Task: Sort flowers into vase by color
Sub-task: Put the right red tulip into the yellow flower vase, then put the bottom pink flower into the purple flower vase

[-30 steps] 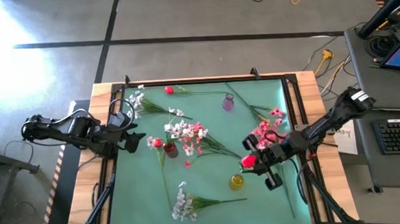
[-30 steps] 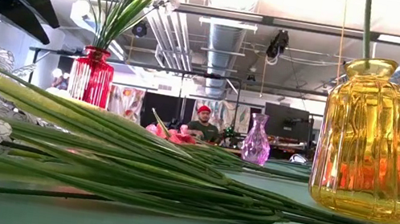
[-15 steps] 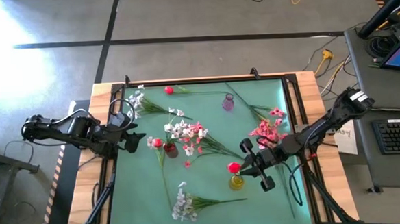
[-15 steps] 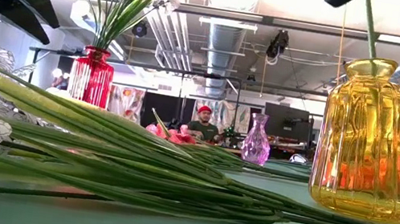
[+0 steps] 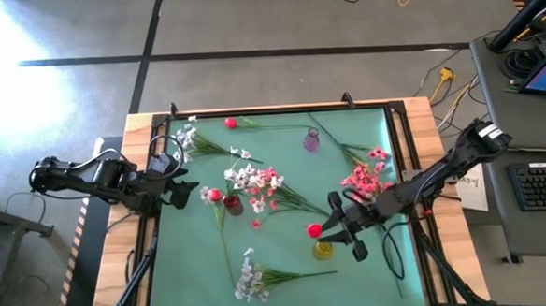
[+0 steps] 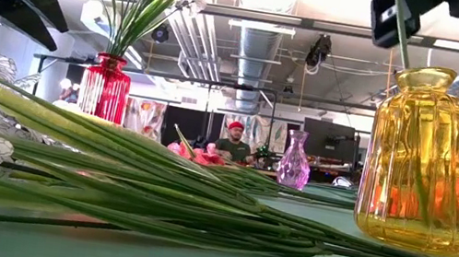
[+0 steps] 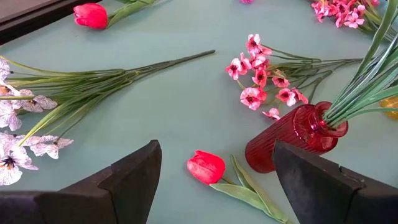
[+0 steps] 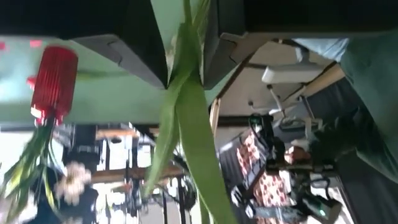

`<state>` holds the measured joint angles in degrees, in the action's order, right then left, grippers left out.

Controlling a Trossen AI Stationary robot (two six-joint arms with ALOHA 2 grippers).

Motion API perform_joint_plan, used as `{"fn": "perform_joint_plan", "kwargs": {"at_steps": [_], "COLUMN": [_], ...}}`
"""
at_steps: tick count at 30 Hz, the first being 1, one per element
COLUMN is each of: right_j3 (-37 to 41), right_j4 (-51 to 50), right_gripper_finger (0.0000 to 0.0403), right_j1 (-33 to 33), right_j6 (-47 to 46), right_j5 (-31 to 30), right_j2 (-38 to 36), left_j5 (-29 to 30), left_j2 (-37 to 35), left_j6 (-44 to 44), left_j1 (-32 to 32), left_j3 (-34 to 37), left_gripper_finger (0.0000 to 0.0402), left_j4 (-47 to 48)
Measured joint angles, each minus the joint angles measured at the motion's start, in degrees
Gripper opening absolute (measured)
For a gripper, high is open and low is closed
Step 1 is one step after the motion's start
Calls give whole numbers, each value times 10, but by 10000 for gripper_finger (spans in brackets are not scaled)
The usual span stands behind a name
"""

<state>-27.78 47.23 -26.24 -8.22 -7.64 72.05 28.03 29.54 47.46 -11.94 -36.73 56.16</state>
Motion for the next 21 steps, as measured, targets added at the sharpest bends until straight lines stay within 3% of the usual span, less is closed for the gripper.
{"fn": "perform_joint_plan", "kwargs": {"at_steps": [7, 17, 21], "right_j3": [0, -2, -29], "right_j4": [-98, -328, -418], "right_gripper_finger": [144, 185, 193], "right_j1": [0, 4, 31], "right_j6": [-58, -197, -225], "right_j5": [-15, -189, -207], "right_j2": [-39, -117, -104], "left_j5": [0, 0, 0], "left_j2": [0, 0, 0], "left_j6": [0, 0, 0], "left_j1": [0, 0, 0], "left_j3": [0, 0, 0], "left_gripper_finger": [293, 293, 293], "left_j4": [0, 0, 0]}}
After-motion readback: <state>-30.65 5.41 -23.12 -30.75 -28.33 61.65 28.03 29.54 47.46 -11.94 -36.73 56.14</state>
